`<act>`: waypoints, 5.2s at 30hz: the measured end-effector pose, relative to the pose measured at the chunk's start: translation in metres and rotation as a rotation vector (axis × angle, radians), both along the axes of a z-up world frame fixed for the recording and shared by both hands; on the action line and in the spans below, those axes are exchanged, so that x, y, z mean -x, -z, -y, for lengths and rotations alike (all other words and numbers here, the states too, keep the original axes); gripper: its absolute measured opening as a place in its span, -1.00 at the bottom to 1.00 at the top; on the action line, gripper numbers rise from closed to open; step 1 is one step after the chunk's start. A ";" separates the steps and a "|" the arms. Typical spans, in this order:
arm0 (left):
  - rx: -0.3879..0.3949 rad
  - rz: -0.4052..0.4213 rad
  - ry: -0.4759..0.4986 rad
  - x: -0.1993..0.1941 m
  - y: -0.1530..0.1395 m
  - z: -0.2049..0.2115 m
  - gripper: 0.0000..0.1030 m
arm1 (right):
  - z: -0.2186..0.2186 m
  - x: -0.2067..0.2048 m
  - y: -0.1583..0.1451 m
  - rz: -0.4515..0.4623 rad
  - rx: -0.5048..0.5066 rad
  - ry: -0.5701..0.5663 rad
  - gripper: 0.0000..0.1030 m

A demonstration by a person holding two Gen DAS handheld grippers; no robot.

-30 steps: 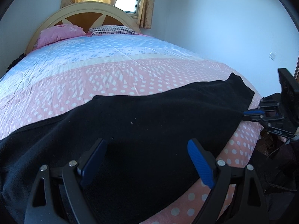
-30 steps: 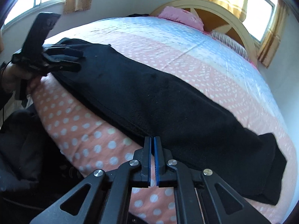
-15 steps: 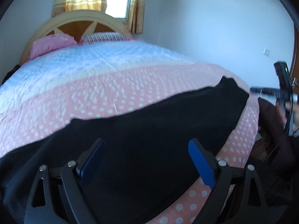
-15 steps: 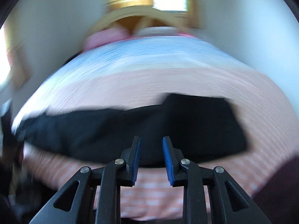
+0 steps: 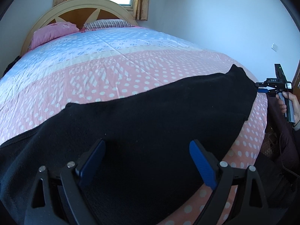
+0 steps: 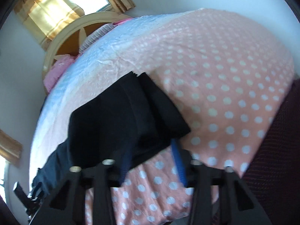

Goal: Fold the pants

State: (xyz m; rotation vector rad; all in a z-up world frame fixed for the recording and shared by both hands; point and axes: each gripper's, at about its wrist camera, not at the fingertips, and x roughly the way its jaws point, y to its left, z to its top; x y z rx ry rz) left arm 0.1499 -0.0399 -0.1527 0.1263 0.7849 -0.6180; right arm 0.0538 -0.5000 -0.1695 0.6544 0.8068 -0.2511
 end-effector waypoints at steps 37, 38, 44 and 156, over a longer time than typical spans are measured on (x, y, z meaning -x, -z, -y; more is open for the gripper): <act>-0.019 0.014 0.034 0.007 0.003 0.002 1.00 | -0.118 -0.074 -0.039 0.137 0.186 -0.418 -0.21; -0.018 0.014 0.035 0.007 0.003 0.002 1.00 | -0.122 -0.081 -0.029 0.095 0.202 -0.405 -0.21; -0.043 0.021 0.041 0.010 0.004 0.005 1.00 | -0.125 -0.089 -0.015 -0.038 0.224 -0.377 -0.20; 0.282 -0.152 0.038 -0.019 -0.022 0.066 0.99 | -0.255 -0.038 -0.020 0.149 0.726 -0.685 0.03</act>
